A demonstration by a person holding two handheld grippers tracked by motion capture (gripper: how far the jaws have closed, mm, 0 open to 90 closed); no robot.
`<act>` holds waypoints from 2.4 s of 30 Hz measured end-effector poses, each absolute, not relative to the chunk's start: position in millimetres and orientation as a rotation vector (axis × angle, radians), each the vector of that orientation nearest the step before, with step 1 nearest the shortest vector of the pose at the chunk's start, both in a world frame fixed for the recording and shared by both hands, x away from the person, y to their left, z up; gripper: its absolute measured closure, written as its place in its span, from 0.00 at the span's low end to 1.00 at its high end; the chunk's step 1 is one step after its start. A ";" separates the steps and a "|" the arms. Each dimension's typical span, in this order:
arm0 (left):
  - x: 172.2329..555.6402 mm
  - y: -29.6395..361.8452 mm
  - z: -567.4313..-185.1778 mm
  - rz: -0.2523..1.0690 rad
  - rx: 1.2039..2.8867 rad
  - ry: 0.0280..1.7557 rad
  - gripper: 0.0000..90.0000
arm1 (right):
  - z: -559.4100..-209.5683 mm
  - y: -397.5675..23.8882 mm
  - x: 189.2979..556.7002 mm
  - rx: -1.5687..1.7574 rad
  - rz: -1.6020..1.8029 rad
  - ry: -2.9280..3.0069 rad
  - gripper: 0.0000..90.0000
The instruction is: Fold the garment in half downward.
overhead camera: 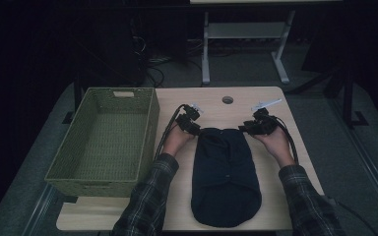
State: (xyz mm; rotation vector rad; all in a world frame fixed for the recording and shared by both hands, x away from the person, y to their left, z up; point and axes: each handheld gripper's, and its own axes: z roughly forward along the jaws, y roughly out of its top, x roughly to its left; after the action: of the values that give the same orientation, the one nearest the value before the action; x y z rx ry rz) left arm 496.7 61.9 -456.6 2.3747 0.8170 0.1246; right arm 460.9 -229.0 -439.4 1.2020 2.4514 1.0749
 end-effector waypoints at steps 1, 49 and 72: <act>496.5 61.9 -457.0 0.114 2.370 0.810 0.66 | -442.4 -228.5 462.3 1.201 1.079 2.456 0.68; 481.6 77.4 -402.5 0.155 2.271 0.892 0.91 | -405.5 -210.6 457.6 1.107 1.081 2.429 0.94; 478.5 74.1 -325.1 0.407 2.198 0.800 0.91 | -342.0 -214.4 454.8 0.985 1.127 2.278 0.94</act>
State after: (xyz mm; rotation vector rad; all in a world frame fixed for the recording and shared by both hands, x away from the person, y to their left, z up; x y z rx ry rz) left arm 478.5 74.1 -325.1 2.1983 0.7996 0.4066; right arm 454.8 -214.4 -342.0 0.9853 2.2780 1.1273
